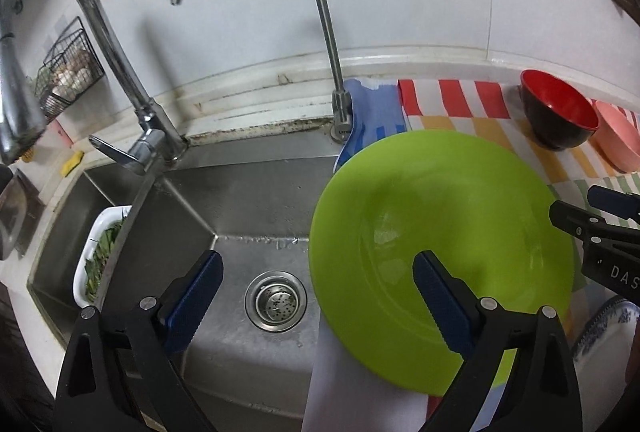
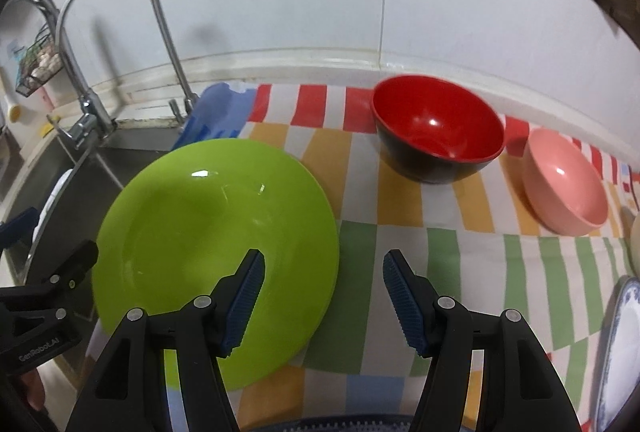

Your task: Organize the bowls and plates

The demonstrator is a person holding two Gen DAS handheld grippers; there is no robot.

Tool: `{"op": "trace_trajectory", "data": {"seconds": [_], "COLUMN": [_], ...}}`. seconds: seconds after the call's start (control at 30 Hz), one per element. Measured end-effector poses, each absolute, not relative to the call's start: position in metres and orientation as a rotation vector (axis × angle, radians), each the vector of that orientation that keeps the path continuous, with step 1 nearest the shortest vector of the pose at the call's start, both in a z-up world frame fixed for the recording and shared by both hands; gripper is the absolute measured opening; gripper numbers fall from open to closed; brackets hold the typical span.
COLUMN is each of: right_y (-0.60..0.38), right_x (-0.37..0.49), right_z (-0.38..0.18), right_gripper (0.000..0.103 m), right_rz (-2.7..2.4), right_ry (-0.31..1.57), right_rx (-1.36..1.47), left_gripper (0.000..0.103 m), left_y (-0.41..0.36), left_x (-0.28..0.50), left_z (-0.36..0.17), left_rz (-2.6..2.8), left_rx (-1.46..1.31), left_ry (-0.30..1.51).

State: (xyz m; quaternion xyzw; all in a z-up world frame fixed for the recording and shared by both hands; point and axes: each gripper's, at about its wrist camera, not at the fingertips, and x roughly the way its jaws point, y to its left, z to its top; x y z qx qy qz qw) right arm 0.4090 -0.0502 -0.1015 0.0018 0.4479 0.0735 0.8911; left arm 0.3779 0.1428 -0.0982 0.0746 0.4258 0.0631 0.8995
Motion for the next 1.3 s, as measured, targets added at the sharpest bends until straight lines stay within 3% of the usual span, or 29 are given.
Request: {"op": "trace_trajectory", "data": {"seconds": [0.2, 0.73, 0.9, 1.07, 1.3], "right_y": [-0.049, -0.039, -0.036, -0.039, -0.041], "right_x": [0.424, 0.439, 0.44, 0.44, 0.438], "right_z": [-0.118, -0.138, -0.137, -0.136, -0.133], "right_gripper": [0.063, 0.062, 0.051, 0.041, 0.04], "right_rz": [0.149, 0.18, 0.194, 0.179, 0.165], "right_ry": [0.97, 1.034, 1.026, 1.026, 1.024], "right_rx": [0.015, 0.028, 0.036, 0.06, 0.088], "left_gripper": [0.091, 0.053, 0.044, 0.042, 0.04], "left_y": [0.146, 0.152, 0.154, 0.152, 0.153], "left_x": [0.393, 0.403, 0.405, 0.405, 0.404], "left_z": [-0.116, -0.134, -0.134, -0.133, -0.125], "left_rz": [0.116, 0.065, 0.043, 0.056, 0.073], "left_rx": [0.126, 0.061, 0.03, 0.037, 0.034], "left_ry": [0.931, 0.994, 1.008, 1.008, 0.992]}}
